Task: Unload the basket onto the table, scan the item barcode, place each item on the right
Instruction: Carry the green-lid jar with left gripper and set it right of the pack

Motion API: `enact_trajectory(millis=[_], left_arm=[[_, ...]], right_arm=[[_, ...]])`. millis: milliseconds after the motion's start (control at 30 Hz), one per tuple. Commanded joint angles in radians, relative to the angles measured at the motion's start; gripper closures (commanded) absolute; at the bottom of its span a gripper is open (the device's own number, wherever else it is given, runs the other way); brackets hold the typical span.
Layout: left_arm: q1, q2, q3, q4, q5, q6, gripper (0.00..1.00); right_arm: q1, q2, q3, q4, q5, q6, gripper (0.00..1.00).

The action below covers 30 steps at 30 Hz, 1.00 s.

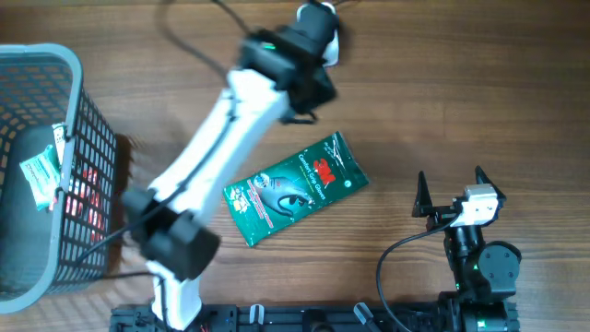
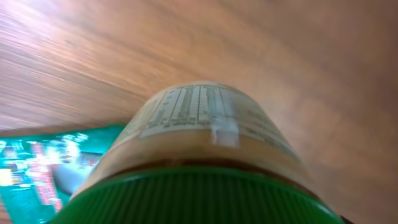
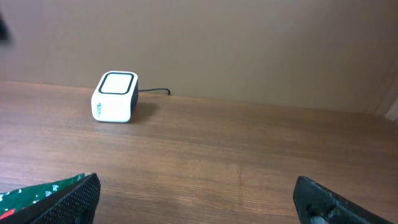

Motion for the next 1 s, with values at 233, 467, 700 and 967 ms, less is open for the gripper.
enact_trajectory(millis=[233,467,700,967], left_arm=[[-0.238,0.298,0.017,0.245,0.057,0.108,0.35],[-0.245,0.383,0.018,0.191,0.053,0.210,0.06],[-0.193,0.188,0.137,0.056,-0.061,0.210,0.00],[0.121,-0.250,0.195,-0.193,-0.441,0.209,0.00]], right_arm=[[0.000,-0.006,0.000,0.003,-0.009,-0.009,0.00],[0.000,-0.006,0.000,0.003,-0.009,-0.009,0.01],[0.000,-0.006,0.000,0.003,-0.009,-0.009,0.00],[0.000,-0.006,0.000,0.003,-0.009,-0.010,0.01]])
